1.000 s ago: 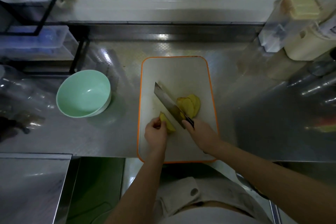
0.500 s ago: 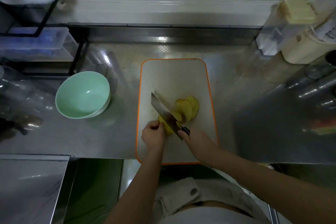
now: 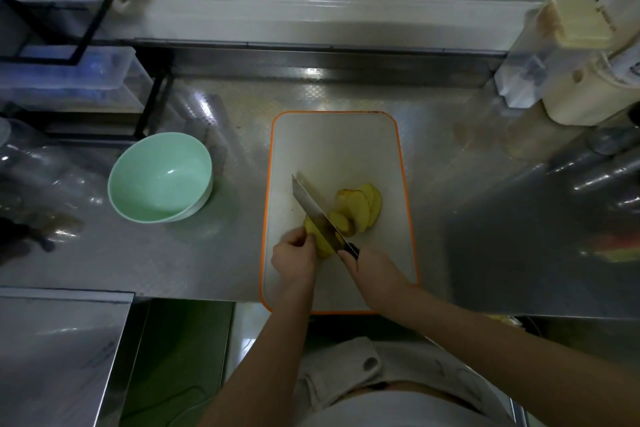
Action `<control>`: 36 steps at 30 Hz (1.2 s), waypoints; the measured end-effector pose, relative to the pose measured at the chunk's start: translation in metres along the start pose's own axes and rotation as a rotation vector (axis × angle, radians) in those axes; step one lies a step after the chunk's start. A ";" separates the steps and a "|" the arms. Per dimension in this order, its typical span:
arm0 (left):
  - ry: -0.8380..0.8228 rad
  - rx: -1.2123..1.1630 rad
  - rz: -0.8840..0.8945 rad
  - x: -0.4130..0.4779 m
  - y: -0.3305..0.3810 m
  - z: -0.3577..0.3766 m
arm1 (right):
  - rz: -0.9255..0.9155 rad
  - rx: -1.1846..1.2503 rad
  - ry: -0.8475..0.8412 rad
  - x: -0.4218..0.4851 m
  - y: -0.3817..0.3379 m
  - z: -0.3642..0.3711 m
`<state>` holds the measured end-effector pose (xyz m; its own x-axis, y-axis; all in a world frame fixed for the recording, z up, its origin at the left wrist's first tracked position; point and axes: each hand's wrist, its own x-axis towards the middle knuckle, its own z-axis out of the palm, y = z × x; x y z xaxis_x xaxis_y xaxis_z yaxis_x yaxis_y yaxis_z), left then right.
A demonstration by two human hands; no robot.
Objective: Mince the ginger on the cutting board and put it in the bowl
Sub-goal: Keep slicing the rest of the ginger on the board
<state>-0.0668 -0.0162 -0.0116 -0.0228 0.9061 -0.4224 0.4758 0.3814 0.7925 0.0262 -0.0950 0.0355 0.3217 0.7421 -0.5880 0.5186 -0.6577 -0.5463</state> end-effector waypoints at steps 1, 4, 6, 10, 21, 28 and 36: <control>-0.002 0.005 0.004 0.000 0.001 0.000 | 0.006 -0.002 -0.006 0.001 0.000 -0.001; -0.001 0.021 0.013 0.000 0.001 -0.001 | 0.006 -0.017 0.001 0.001 0.000 -0.003; -0.010 0.009 0.019 0.000 0.000 -0.001 | -0.003 -0.018 0.005 -0.001 0.000 -0.005; -0.018 -0.020 0.014 0.001 0.000 -0.001 | -0.026 -0.076 -0.023 0.000 -0.001 -0.004; -0.043 -0.048 0.026 0.007 -0.003 -0.001 | -0.023 -0.149 -0.100 0.007 -0.011 -0.003; -0.016 0.018 -0.008 0.008 0.000 -0.001 | -0.041 -0.146 -0.035 0.015 -0.004 0.013; -0.038 0.077 0.021 0.006 0.000 -0.002 | -0.030 0.036 -0.026 0.030 0.014 0.009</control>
<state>-0.0691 -0.0102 -0.0136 0.0208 0.9054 -0.4240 0.5421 0.3461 0.7657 0.0362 -0.0837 0.0048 0.2854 0.7581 -0.5864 0.4986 -0.6399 -0.5847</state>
